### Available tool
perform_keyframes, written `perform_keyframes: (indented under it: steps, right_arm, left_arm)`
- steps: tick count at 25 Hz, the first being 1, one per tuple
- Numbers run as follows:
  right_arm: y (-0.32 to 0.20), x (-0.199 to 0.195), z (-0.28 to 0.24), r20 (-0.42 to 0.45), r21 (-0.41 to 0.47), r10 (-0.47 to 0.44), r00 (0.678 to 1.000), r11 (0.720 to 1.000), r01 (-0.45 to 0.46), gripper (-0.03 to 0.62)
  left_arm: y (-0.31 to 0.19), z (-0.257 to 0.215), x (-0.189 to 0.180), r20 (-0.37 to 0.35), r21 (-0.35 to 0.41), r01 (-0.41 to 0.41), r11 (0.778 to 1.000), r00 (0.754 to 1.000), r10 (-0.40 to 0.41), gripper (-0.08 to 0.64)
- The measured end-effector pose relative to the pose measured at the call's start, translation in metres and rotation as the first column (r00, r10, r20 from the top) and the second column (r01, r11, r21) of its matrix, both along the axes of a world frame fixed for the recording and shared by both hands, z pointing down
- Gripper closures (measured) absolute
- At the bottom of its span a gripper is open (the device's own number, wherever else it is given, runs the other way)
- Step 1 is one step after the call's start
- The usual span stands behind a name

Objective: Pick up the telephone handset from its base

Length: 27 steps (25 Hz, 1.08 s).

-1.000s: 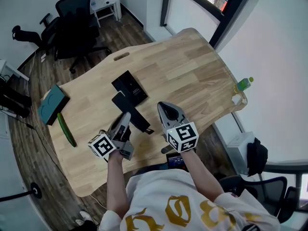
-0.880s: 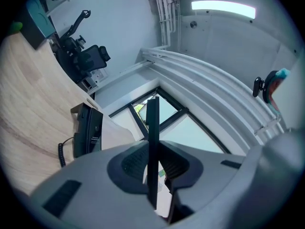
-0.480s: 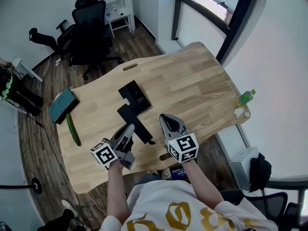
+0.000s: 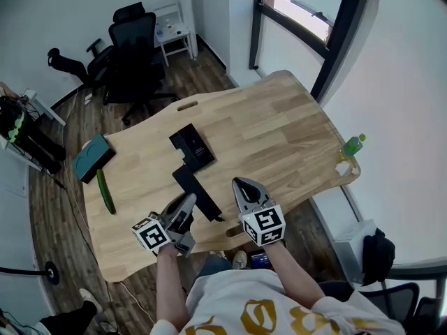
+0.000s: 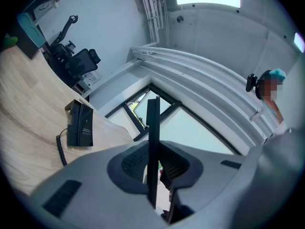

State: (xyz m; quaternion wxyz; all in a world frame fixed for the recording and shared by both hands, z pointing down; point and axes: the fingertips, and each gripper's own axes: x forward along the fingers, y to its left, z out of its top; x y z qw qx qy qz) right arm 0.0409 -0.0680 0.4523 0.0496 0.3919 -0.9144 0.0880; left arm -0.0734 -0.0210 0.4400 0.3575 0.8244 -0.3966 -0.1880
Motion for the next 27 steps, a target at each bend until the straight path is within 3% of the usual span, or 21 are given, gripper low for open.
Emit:
perform_keyframes:
  steps: [27]
  right_arm:
    - [0.002, 0.01, -0.004, 0.005, -0.008, 0.001, 1.0, 1.0, -0.001, 0.588]
  left_arm:
    - [0.012, 0.001, 0.004, 0.009, -0.024, 0.007, 1.0, 1.0, -0.007, 0.488]
